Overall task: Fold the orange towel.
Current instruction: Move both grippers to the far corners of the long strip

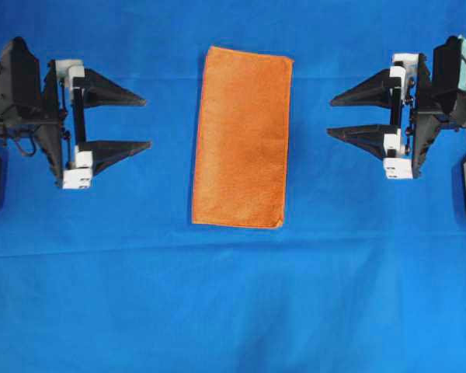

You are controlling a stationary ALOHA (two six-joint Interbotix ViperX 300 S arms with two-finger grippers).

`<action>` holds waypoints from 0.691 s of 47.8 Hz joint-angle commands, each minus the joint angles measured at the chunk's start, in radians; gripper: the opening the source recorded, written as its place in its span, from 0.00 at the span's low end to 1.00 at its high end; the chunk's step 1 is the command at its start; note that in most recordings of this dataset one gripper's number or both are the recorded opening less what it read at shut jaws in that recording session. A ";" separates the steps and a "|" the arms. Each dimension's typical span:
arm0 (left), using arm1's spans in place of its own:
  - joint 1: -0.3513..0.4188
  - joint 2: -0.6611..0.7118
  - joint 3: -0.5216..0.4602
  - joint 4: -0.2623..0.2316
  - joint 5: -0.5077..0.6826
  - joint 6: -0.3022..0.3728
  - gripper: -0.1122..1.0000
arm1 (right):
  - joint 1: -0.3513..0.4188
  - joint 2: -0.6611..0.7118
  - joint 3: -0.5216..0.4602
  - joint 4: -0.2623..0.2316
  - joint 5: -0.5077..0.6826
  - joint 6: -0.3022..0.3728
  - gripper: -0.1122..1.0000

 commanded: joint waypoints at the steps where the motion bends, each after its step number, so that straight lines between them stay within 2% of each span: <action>1: 0.046 0.038 -0.055 0.002 -0.011 0.005 0.78 | -0.040 0.032 -0.049 0.008 0.003 -0.002 0.64; 12: 0.181 0.265 -0.201 0.002 -0.008 0.018 0.78 | -0.176 0.262 -0.181 -0.003 0.051 -0.020 0.64; 24: 0.275 0.555 -0.354 0.002 -0.020 0.046 0.78 | -0.249 0.518 -0.331 -0.023 0.086 -0.048 0.64; 33: 0.319 0.703 -0.428 0.002 -0.051 0.048 0.78 | -0.290 0.652 -0.374 -0.029 0.081 -0.051 0.64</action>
